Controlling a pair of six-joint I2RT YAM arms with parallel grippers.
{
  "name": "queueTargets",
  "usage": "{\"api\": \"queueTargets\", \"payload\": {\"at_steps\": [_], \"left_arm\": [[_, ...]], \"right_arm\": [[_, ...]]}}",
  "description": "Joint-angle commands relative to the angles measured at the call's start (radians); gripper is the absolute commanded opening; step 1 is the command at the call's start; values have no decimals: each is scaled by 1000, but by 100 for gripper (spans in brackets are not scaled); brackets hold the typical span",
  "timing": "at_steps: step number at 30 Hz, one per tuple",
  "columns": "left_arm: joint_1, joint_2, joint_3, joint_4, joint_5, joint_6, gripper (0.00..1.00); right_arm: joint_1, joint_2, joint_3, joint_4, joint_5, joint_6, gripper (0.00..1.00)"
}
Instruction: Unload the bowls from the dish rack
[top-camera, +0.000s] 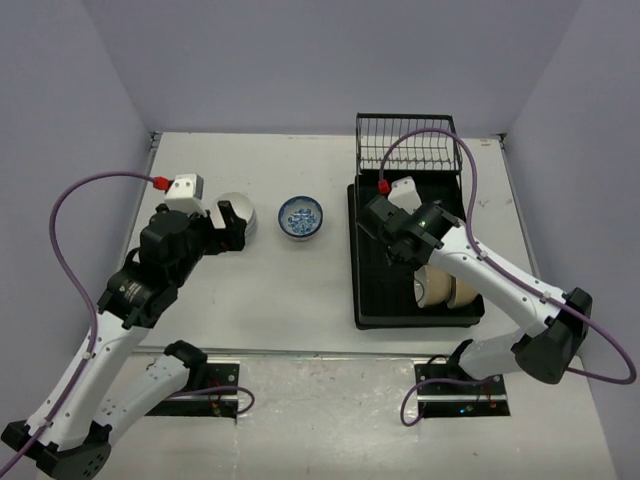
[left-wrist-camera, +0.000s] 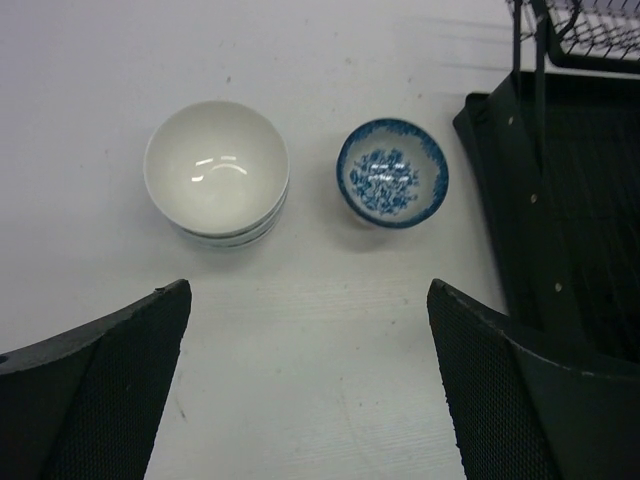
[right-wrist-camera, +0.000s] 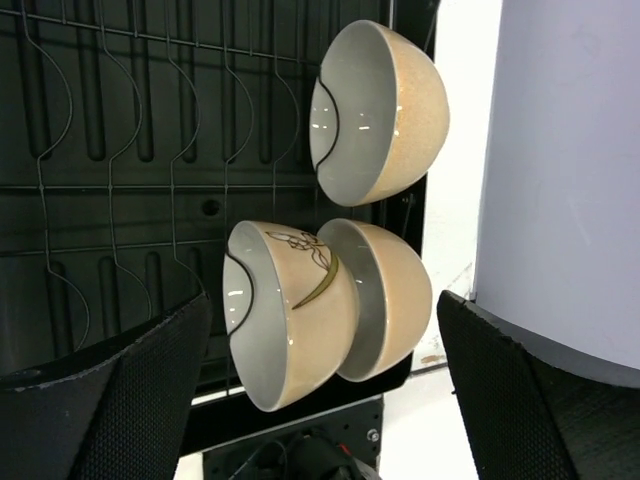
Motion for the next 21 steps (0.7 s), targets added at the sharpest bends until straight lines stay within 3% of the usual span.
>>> {"api": "queueTargets", "payload": {"at_steps": [1, 6, 11, 13, 21], "left_arm": [[3, -18, -90, 27, -24, 27, 100], [18, -25, -139, 49, 5, 31, 100], [23, -29, -139, 64, 32, 36, 100], [26, -31, -144, 66, 48, 35, 100], [33, -55, -157, 74, 82, 45, 100]], "right_arm": [[34, 24, 68, -164, 68, 59, 92], [43, 52, 42, -188, 96, 122, 95], [-62, 98, 56, -187, 168, 105, 98], [-148, 103, 50, -117, 165, 33, 98], [-262, 217, 82, 118, 189, -116, 94]]}}
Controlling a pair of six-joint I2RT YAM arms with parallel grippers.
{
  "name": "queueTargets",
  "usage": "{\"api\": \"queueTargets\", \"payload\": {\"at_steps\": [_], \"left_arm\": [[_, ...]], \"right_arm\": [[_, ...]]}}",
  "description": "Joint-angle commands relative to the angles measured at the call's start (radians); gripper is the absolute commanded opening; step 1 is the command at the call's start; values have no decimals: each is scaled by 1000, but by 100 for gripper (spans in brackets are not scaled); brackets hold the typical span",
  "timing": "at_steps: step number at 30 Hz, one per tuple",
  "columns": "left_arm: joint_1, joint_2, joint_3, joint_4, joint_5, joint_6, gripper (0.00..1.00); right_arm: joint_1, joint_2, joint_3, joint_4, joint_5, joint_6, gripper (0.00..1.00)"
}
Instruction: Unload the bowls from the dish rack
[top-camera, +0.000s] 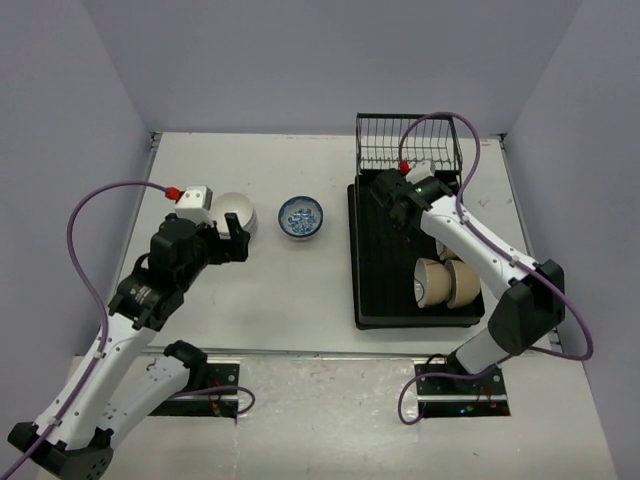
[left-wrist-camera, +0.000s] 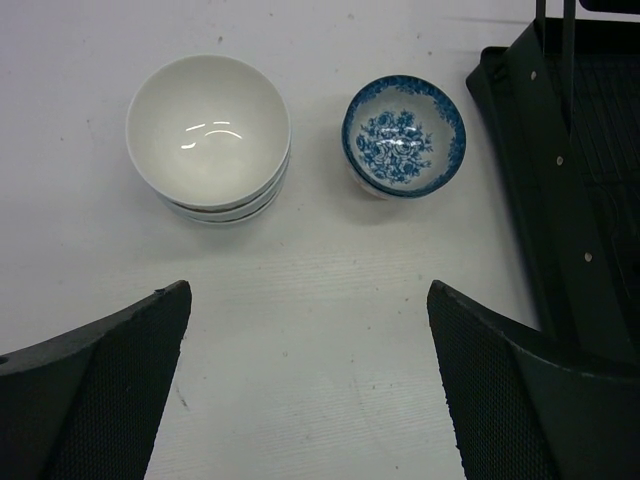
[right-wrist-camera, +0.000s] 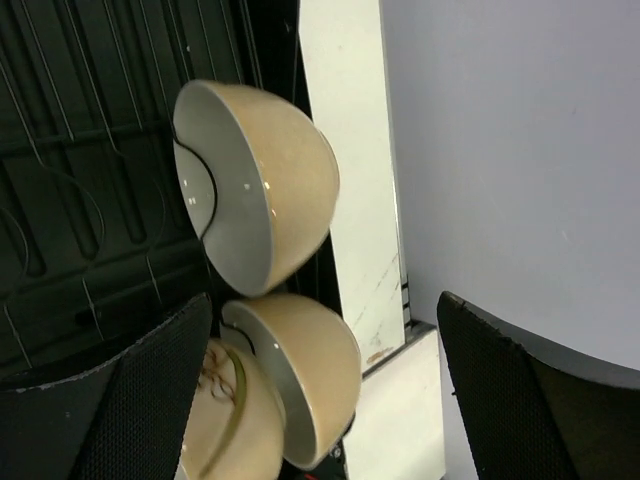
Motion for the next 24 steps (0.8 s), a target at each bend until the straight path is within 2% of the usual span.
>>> {"api": "queueTargets", "payload": {"at_steps": [1, 11, 14, 18, 20, 24], "left_arm": [[7, -23, -15, 40, 27, 30, 100], [7, -40, -23, 45, 56, 46, 100], [7, -54, -26, 50, 76, 50, 100], [7, -81, -40, 59, 97, 53, 100], [7, -86, -40, 56, 99, 53, 100], [7, -94, -37, 57, 108, 54, 100]], "right_arm": [[-33, 80, 40, 110, 63, -68, 93], [-103, 175, -14, 173, 120, -102, 75], [-115, 189, -26, 198, 135, -112, 66], [-119, 204, -66, 221, 128, -129, 59], [-119, 212, -75, 236, 134, -135, 48], [-123, 223, -90, 239, 152, -132, 43]]}}
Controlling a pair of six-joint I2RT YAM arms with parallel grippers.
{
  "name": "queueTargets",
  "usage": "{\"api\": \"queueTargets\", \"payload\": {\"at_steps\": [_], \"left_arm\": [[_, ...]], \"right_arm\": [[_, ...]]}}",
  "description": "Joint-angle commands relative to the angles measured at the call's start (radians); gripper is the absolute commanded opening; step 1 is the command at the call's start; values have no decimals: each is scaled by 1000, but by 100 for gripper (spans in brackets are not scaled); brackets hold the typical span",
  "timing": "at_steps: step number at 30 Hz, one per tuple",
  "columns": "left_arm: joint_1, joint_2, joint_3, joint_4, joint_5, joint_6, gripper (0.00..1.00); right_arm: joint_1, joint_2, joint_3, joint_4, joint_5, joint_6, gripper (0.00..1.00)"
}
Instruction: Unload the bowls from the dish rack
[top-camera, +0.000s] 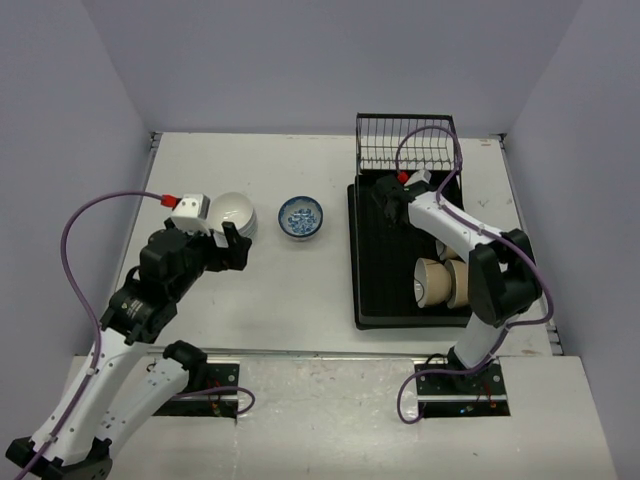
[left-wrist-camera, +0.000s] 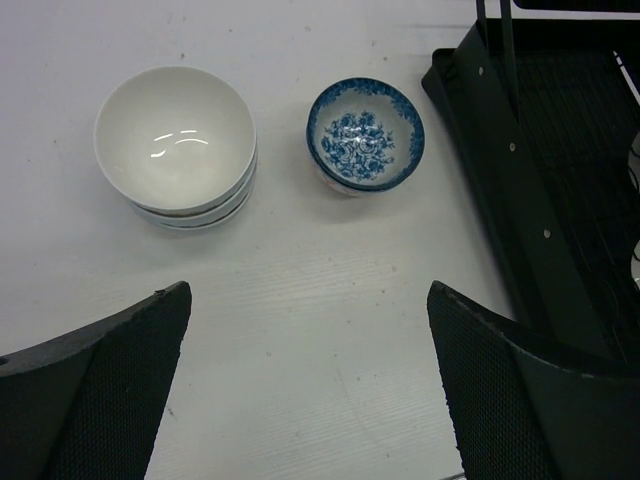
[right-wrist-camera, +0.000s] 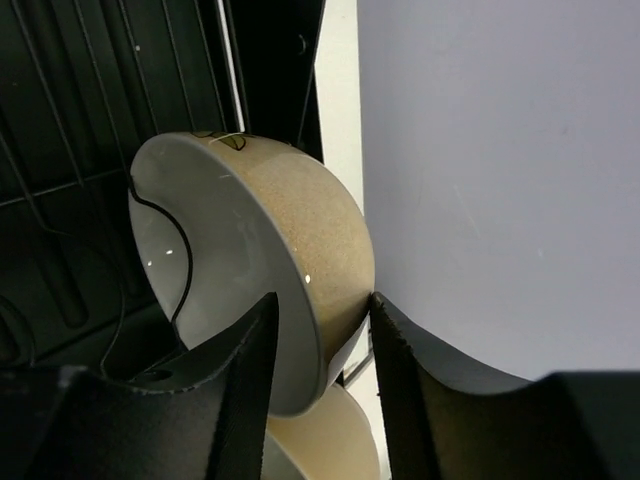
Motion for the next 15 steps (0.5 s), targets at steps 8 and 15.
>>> {"api": "queueTargets", "payload": {"at_steps": [8, 15], "left_arm": [[5, -30, -11, 63, 84, 39, 100], [5, -37, -8, 66, 101, 45, 100]], "right_arm": [[-8, 14, -43, 53, 119, 21, 16], [-7, 66, -32, 9, 206, 64, 1]]}}
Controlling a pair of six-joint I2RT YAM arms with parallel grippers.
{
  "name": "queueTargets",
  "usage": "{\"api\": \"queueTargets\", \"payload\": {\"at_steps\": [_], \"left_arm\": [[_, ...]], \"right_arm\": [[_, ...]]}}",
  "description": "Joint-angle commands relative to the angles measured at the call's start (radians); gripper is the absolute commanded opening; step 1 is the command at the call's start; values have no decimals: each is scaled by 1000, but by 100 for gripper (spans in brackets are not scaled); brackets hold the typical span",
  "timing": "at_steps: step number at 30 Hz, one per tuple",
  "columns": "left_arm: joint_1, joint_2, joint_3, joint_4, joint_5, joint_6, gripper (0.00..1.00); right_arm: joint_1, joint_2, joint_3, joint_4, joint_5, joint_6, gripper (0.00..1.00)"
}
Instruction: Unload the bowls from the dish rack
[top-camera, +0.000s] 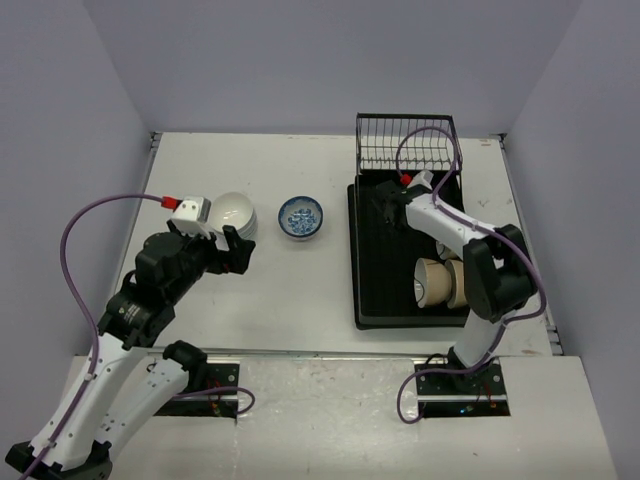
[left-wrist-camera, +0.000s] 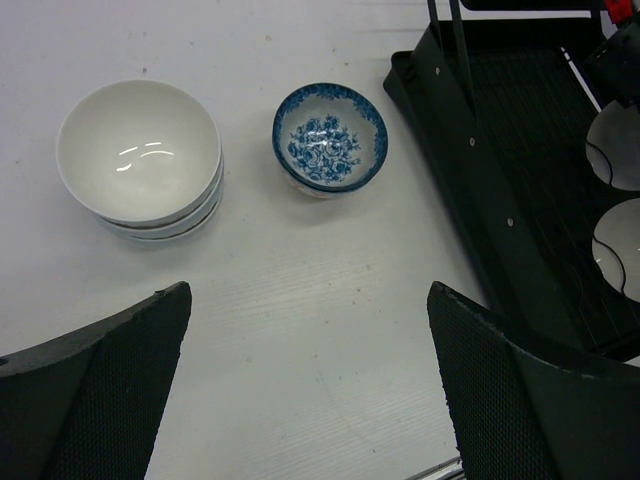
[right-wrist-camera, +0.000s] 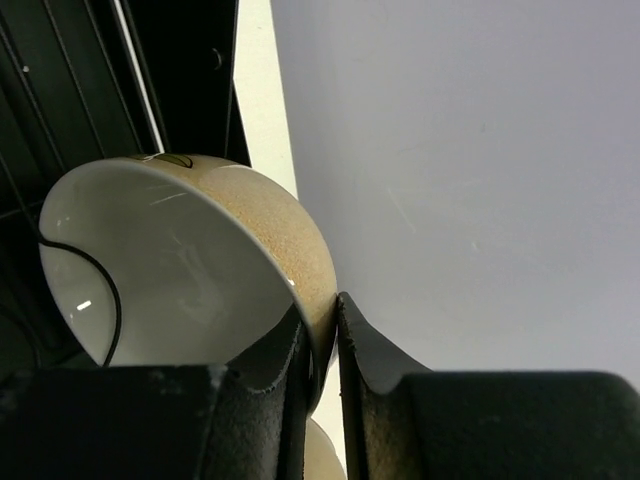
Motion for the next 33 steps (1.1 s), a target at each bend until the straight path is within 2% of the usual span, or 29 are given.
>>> {"api": "queueTargets", "payload": {"at_steps": [1, 6, 8, 9, 10, 11, 14, 22, 26, 33], "left_arm": [[5, -7, -1, 48, 30, 36, 100], [5, -19, -1, 52, 42, 39, 100], [4, -19, 2, 52, 44, 39, 100], [5, -21, 1, 51, 45, 39, 100], [5, -22, 1, 52, 47, 39, 100], [5, -25, 1, 51, 47, 39, 100], [4, -38, -1, 54, 48, 37, 100], [5, -39, -7, 56, 50, 37, 100], [4, -51, -10, 56, 50, 37, 100], [4, -48, -10, 57, 50, 39, 100]], "right_arm": [[7, 41, 19, -17, 48, 79, 0], [32, 99, 65, -194, 132, 231, 0], [49, 140, 94, -261, 160, 327, 0], [64, 157, 111, -367, 175, 378, 0], [70, 200, 143, -419, 197, 479, 0], [75, 220, 156, -460, 201, 512, 0], [84, 257, 165, -476, 212, 492, 0], [81, 214, 131, -441, 253, 443, 0], [49, 231, 113, -473, 284, 497, 0], [32, 139, 119, -473, 330, 504, 0]]}}
